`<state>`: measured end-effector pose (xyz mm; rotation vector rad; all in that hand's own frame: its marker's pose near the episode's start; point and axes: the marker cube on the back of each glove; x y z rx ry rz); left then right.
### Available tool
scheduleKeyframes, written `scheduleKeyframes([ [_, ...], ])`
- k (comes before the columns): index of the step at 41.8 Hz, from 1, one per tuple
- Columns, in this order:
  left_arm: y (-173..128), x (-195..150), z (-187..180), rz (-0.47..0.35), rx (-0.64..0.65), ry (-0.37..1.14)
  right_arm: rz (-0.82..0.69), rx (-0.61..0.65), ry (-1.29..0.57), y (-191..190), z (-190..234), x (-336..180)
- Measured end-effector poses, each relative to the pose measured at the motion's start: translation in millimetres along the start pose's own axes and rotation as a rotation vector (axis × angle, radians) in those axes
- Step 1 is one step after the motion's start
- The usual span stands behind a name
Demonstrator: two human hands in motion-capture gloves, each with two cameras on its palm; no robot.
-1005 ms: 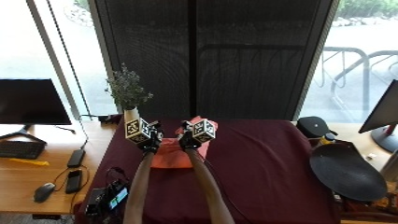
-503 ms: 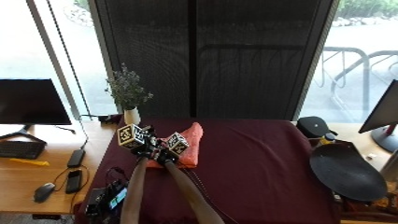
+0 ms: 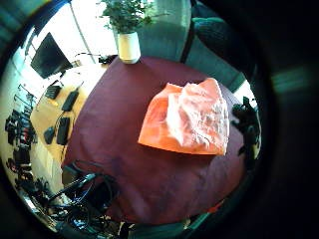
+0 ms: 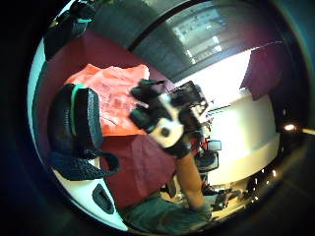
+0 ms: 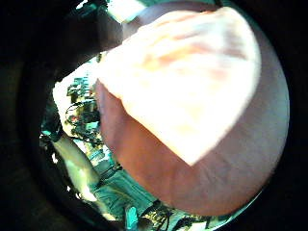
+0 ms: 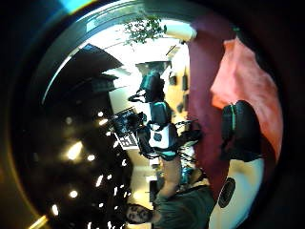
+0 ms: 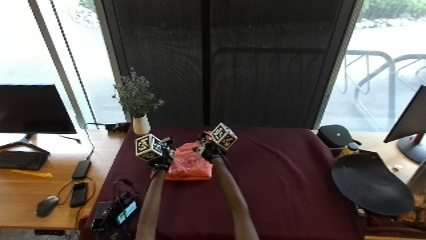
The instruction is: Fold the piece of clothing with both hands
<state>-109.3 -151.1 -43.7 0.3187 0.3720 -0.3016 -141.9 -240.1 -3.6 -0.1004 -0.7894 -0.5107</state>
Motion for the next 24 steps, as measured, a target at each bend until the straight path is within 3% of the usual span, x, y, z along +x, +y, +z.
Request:
scheduleKeyframes([
  [5,12,21,2,0.039,-0.015,-0.04,0.262,0.125,0.493,38,-72,3],
  [10,16,28,18,0.04,-0.065,-0.116,0.368,0.223,0.763,73,-119,2],
  [14,20,32,26,0.025,-0.12,-0.117,0.488,0.209,0.803,95,-139,33],
  [24,19,30,41,0.044,-0.123,-0.157,0.59,0.264,0.829,123,-173,53],
])
